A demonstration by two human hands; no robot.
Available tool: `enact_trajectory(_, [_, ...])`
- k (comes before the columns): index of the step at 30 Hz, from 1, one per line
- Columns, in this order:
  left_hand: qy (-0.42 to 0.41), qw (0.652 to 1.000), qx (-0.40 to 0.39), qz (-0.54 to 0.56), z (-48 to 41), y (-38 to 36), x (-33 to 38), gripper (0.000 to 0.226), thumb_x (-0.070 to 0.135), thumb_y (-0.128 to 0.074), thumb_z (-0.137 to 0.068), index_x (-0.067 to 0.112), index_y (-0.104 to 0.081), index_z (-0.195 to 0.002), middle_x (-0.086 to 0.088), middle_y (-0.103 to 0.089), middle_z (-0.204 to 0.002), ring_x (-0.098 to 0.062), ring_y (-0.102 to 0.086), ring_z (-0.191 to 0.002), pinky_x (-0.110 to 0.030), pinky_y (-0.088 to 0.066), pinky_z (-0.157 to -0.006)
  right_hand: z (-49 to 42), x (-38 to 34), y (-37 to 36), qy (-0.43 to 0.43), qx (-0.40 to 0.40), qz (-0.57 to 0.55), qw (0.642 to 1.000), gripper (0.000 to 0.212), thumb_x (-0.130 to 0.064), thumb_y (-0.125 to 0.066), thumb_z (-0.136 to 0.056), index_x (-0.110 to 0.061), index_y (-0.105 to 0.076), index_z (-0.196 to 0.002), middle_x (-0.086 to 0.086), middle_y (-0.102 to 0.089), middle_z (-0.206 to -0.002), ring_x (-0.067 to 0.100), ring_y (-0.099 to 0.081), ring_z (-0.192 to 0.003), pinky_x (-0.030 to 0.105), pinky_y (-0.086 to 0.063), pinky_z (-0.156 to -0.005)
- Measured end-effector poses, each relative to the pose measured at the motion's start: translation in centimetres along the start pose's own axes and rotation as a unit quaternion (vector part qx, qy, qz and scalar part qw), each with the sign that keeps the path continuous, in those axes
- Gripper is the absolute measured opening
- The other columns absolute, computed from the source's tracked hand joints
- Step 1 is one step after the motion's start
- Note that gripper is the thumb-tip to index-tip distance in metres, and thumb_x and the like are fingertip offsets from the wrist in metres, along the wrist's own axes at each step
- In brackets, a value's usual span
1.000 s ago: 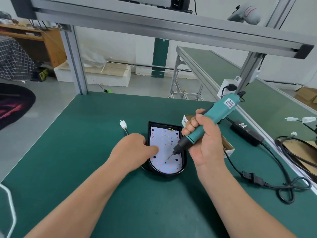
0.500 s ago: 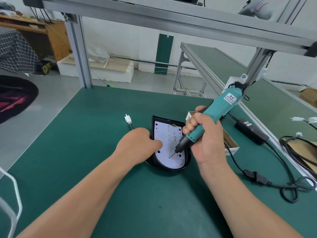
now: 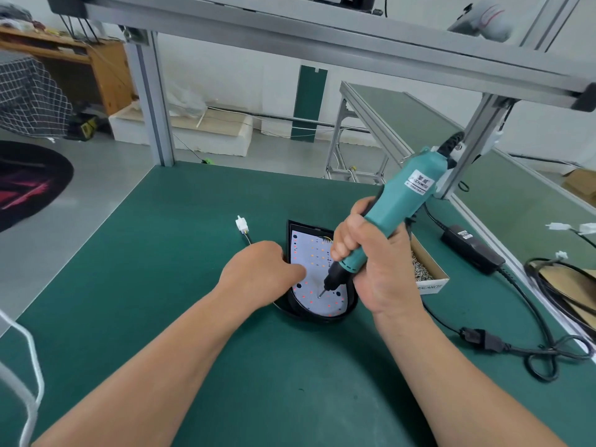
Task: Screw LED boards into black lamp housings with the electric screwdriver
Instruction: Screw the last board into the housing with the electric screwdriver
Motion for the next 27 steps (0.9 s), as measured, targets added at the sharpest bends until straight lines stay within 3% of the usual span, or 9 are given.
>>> enact_trajectory(10, [0.011,1.000,-0.009,-0.001,0.1,0.0,0.2,0.043,0.041,-0.067,-0.079,0.019,-0.032,-0.066,0.005,-0.034,-0.060,-0.023,-0.033,-0.056,-0.030,-0.025,-0.054,0.4,-0.7,-1.1,0.007,-0.106,0.025,0.994,0.022,-0.007,-0.063,-0.085,-0.018,-0.067,-0.104,0.000,-0.053,-0.065,0.025,-0.051,-0.065,0.042,-0.051,-0.076])
enact_trajectory(16, [-0.011,1.000,-0.007,0.015,0.4,0.3,-0.1,0.056,0.055,-0.066,-0.084,0.022,-0.025,-0.066,0.004,-0.027,-0.061,-0.021,-0.026,-0.057,-0.032,-0.022,-0.055,-0.8,-2.6,1.6,0.043,-0.014,-0.131,0.990,0.015,-0.012,-0.059,-0.096,-0.020,-0.063,-0.108,-0.003,-0.045,-0.069,0.019,-0.047,-0.069,0.037,-0.051,-0.079])
enact_trajectory(18, [-0.003,0.997,-0.015,0.079,0.5,0.7,-0.2,0.058,0.068,-0.058,-0.090,0.024,-0.025,-0.069,0.005,-0.027,-0.063,-0.019,-0.025,-0.058,-0.033,-0.021,-0.056,-1.0,-2.2,3.2,0.028,0.047,-0.163,0.985,0.012,-0.012,-0.057,-0.098,-0.021,-0.062,-0.105,-0.003,-0.044,-0.071,0.017,-0.047,-0.070,0.036,-0.050,-0.080])
enact_trajectory(19, [0.014,0.990,-0.010,0.143,0.4,1.0,-0.3,0.052,0.063,-0.055,-0.094,0.023,-0.031,-0.070,0.004,-0.032,-0.065,-0.019,-0.027,-0.059,-0.032,-0.024,-0.057,-1.0,-2.0,3.8,0.019,0.075,-0.182,0.980,0.011,-0.013,-0.056,-0.098,-0.021,-0.062,-0.103,-0.004,-0.044,-0.071,0.016,-0.047,-0.070,0.035,-0.050,-0.080])
enact_trajectory(20, [0.033,0.972,0.003,0.231,0.1,1.4,-0.6,0.040,0.048,-0.053,-0.098,0.020,-0.042,-0.073,0.003,-0.040,-0.069,-0.020,-0.031,-0.058,-0.031,-0.028,-0.057,-1.1,-1.7,4.3,0.012,0.097,-0.200,0.975,0.010,-0.013,-0.057,-0.098,-0.021,-0.062,-0.102,-0.004,-0.043,-0.071,0.016,-0.047,-0.069,0.034,-0.050,-0.080])
enact_trajectory(22, [0.090,0.899,0.010,0.429,0.0,1.8,-1.5,0.018,0.012,-0.046,-0.100,0.008,-0.062,-0.092,-0.003,-0.056,-0.079,-0.016,-0.039,-0.054,-0.029,-0.034,-0.052,-1.1,-1.5,5.1,0.008,0.127,-0.223,0.966,0.009,-0.012,-0.057,-0.098,-0.020,-0.062,-0.100,-0.004,-0.043,-0.071,0.015,-0.047,-0.069,0.033,-0.052,-0.080])
enact_trajectory(23, [0.107,0.854,-0.004,0.510,0.1,1.8,-1.6,0.023,-0.001,-0.041,-0.100,0.003,-0.064,-0.104,-0.007,-0.059,-0.085,-0.013,-0.043,-0.054,-0.026,-0.037,-0.048,-1.1,-1.6,5.3,0.010,0.136,-0.229,0.964,0.010,-0.011,-0.056,-0.099,-0.019,-0.062,-0.099,-0.004,-0.043,-0.072,0.016,-0.047,-0.069,0.033,-0.053,-0.081])
enact_trajectory(25, [0.126,0.774,-0.043,0.619,0.5,1.6,-1.6,0.031,-0.013,-0.036,-0.098,-0.009,-0.060,-0.117,-0.013,-0.057,-0.086,-0.012,-0.049,-0.054,-0.021,-0.041,-0.045,-1.2,-1.6,5.6,0.016,0.142,-0.239,0.960,0.012,-0.010,-0.055,-0.100,-0.020,-0.063,-0.098,-0.003,-0.043,-0.072,0.016,-0.047,-0.069,0.034,-0.054,-0.082])
enact_trajectory(27, [0.135,0.728,-0.081,0.668,0.9,1.3,-1.3,0.028,-0.015,-0.037,-0.100,-0.012,-0.058,-0.118,-0.013,-0.057,-0.084,-0.011,-0.050,-0.052,-0.017,-0.040,-0.044,-1.1,-1.6,5.6,0.018,0.143,-0.241,0.960,0.013,-0.010,-0.055,-0.100,-0.019,-0.063,-0.098,-0.003,-0.044,-0.071,0.016,-0.048,-0.068,0.034,-0.054,-0.082])
Point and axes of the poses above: each hand's wrist, its own z-axis away from the middle knuckle, its own y-axis out of the back of the hand, x = y × z, the point moved 8 cm from there along -z, towards the middle knuckle
